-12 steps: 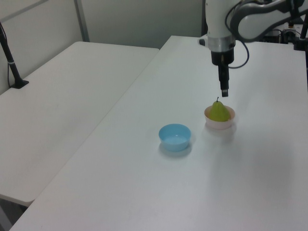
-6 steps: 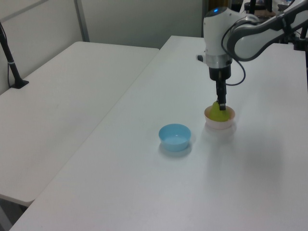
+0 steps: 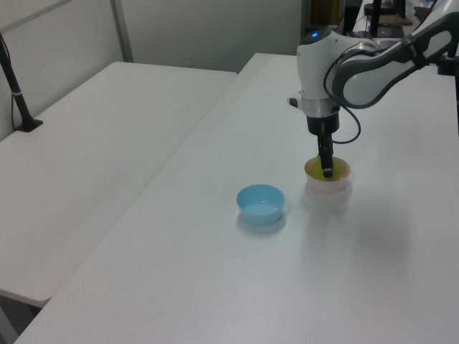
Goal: Pick up a pear from the bowl
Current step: 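Lower the gripper over the pear in the pink bowl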
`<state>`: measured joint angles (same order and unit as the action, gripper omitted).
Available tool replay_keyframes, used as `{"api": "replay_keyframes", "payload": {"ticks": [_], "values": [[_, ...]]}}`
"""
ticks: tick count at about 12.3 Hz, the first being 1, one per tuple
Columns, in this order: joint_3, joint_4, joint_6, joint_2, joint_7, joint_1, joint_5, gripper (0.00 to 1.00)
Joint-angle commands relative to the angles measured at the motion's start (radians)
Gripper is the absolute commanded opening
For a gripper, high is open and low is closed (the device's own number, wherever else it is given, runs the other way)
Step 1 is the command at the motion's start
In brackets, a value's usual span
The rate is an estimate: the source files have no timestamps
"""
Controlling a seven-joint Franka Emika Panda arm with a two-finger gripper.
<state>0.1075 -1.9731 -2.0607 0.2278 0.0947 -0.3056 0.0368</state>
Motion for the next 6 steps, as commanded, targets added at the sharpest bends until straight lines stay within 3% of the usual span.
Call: {"api": "replay_keyframes", "payload": {"ticks": [1, 3, 6], "values": [[0.009, -0.012, -0.050, 0.008, 0.007, -0.015, 0.002, 0.73], [0.009, -0.010, -0.049, 0.008, 0.007, -0.015, 0.002, 0.50], [0.011, -0.006, -0.038, -0.005, 0.007, -0.015, 0.002, 0.45]]}}
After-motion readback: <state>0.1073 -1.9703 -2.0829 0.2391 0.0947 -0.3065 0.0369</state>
